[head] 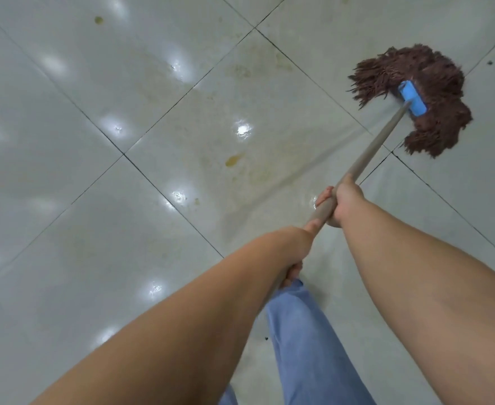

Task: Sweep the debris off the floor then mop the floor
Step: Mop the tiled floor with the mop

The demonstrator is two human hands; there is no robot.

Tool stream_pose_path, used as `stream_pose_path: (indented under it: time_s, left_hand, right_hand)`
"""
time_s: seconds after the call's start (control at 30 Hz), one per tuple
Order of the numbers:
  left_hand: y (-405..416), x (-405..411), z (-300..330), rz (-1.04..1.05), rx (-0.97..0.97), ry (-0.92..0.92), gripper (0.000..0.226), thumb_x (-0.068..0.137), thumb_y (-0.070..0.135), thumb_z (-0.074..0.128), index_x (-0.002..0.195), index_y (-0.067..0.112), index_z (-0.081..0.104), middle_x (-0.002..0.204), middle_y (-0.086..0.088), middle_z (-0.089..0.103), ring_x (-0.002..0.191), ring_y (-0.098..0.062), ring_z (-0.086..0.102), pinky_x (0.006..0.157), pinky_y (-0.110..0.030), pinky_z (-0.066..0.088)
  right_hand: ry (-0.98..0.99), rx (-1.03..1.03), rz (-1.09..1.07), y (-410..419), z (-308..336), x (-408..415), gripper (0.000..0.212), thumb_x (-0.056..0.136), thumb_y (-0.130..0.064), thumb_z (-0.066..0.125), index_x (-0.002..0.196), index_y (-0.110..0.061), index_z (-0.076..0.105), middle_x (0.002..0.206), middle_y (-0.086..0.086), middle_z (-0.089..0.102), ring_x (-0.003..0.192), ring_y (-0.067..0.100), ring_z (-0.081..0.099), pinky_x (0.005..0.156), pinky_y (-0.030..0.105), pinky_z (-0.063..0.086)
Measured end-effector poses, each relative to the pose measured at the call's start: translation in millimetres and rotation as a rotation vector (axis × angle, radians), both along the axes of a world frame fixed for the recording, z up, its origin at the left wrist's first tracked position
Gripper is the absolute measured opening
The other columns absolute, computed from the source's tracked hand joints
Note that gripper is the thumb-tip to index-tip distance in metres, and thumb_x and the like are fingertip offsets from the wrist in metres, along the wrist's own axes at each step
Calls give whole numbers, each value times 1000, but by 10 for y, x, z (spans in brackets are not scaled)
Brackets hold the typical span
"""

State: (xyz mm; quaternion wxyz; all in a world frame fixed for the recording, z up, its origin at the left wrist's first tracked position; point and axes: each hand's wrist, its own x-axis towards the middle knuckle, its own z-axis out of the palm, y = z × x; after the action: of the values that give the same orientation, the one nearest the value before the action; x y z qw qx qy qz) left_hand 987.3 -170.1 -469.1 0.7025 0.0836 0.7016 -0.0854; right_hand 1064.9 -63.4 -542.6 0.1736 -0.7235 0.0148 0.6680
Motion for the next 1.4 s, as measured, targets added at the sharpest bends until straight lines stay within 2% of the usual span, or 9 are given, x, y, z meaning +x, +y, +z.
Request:
stream_pose_path:
  time_s: [0.13, 0.27, 0.4, 0.53, 0.77, 0.97, 1.03, 1.27, 1.4]
  left_hand:
    - [-942, -606, 152, 31, 57, -12, 65, 77, 77, 31, 67, 13, 38, 28, 4, 31, 22, -10, 26, 38, -8, 28]
    - [-2061, -1270, 263, 1, 13, -12, 63, 84, 73, 27, 68, 13, 38, 31, 6, 33, 24, -9, 28, 39, -7, 26]
    - [-3312, -1909, 370, 10, -6, 55, 63, 79, 75, 31, 68, 14, 40, 30, 7, 33, 23, -9, 27, 37, -6, 26]
    - [-4592, -2472, 608, 66, -124, 66, 69, 67, 83, 37, 69, 15, 42, 33, 6, 35, 26, -11, 27, 36, -10, 26]
    - [-5993, -2900, 1003, 143, -368, -170, 72, 62, 88, 41, 64, 16, 36, 43, 2, 37, 34, -15, 34, 41, -15, 34]
    - [-5996, -2782, 979, 62, -365, -122, 70, 71, 85, 31, 66, 16, 35, 42, 2, 36, 34, -16, 33, 42, -16, 33]
    - [-5852, -2751, 1013, 50, -349, -59, 69, 73, 84, 31, 66, 15, 36, 41, 2, 35, 33, -16, 32, 42, -16, 32]
    - [-4750, -2594, 1073, -23, -242, 90, 69, 72, 83, 35, 68, 14, 38, 39, 2, 36, 31, -16, 31, 40, -15, 30]
    - [-3921, -2253, 876, -38, -146, 111, 69, 75, 80, 33, 71, 11, 42, 33, 2, 37, 26, -15, 31, 40, -12, 34]
  right_hand:
    - [81, -26, 22, -920, -58, -469, 42, 98, -44, 30, 69, -13, 32, 31, 0, 35, 20, 11, 31, 36, 10, 35]
    - [126, -65, 29, -2029, -3, -1055, 41, 97, -50, 32, 77, -14, 35, 55, 1, 38, 22, 11, 34, 41, 12, 39]
    - [181, -88, 35, -3273, 184, -1695, 45, 96, -55, 32, 78, -14, 35, 59, 2, 39, 21, 11, 35, 40, 14, 42]
    - [201, -166, 82, -4528, 456, -2254, 43, 97, -53, 32, 81, -13, 36, 58, 2, 39, 28, 12, 36, 39, 13, 39]
    - [255, -339, 102, -5991, 767, -2571, 47, 94, -57, 37, 78, -13, 33, 61, 6, 40, 22, 13, 39, 39, 19, 45]
    - [330, -354, 72, -6020, 705, -2458, 47, 94, -58, 34, 78, -14, 31, 63, 6, 41, 39, 15, 40, 44, 21, 48]
    - [353, -349, 69, -5907, 709, -2441, 47, 94, -58, 34, 79, -13, 32, 62, 6, 42, 37, 15, 41, 45, 22, 48]
    - [441, -236, -29, -4876, 702, -2247, 47, 96, -55, 33, 81, -11, 34, 65, 9, 42, 27, 15, 44, 42, 28, 50]
    - [408, -105, -52, -4063, 555, -1914, 45, 97, -51, 33, 81, -10, 36, 64, 9, 42, 28, 15, 45, 43, 27, 51]
